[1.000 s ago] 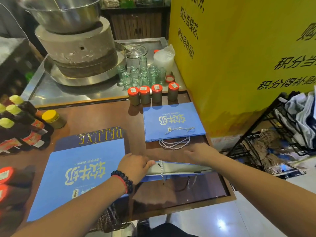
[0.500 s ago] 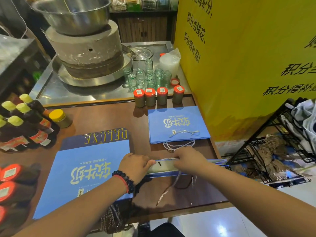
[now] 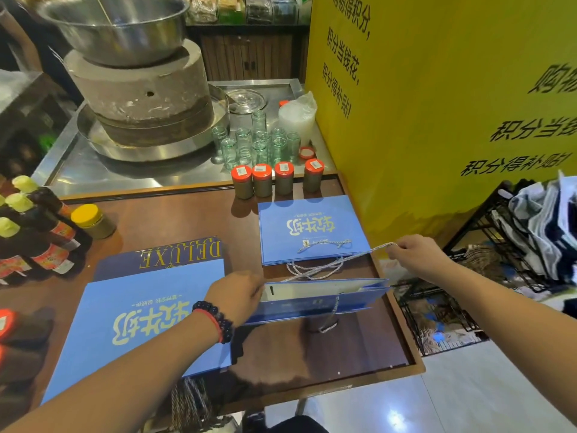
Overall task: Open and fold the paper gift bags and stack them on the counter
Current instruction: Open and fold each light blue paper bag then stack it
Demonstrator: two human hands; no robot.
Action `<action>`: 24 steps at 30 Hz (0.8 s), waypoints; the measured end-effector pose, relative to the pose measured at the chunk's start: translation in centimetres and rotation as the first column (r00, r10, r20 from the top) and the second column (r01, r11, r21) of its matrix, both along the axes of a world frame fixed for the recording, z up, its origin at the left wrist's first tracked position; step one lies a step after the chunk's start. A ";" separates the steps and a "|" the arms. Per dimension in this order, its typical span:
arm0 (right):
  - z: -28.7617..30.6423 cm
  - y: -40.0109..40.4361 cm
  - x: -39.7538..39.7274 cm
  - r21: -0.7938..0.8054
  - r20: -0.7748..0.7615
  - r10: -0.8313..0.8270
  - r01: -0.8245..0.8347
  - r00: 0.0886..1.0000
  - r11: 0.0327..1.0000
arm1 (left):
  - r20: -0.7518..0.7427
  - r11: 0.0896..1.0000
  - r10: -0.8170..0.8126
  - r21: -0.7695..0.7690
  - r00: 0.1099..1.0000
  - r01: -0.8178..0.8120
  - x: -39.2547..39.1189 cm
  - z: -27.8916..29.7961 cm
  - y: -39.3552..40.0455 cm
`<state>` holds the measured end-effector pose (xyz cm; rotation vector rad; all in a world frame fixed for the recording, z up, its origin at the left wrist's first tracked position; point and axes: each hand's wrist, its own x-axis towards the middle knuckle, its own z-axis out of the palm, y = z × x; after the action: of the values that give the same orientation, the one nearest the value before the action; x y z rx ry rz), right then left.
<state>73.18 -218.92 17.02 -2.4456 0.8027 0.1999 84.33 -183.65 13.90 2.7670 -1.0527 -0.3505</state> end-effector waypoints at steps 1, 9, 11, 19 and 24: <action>0.2 -0.4 -0.4 0.022 -0.019 -0.008 0.008 1.000 1.000 | 0.005 1.000 -0.002 -0.005 1.000 0.002 0.0 0.0 -0.1; 0.2 4.2 0.5 0.206 -0.032 0.089 -0.080 0.996 0.975 | 0.038 0.979 -0.192 -0.063 0.981 0.194 -1.0 -0.2 -3.9; -0.5 5.9 1.2 0.239 -0.055 0.127 -0.110 0.990 0.965 | 0.029 0.972 -0.233 -0.027 0.972 0.234 -1.4 -0.3 -5.6; -1.6 7.3 2.0 0.314 0.002 0.126 -0.121 0.992 0.942 | -0.007 0.944 -0.327 0.050 0.945 0.327 -3.0 0.5 -10.8; -1.1 6.9 2.4 0.276 -0.097 0.222 -0.188 0.970 0.943 | -0.064 0.933 -0.335 0.115 0.940 0.340 -3.9 0.5 -12.1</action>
<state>75.55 -212.04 15.89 -2.2744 0.5306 0.5133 80.43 -195.74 14.42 2.6608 -1.5488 -0.5341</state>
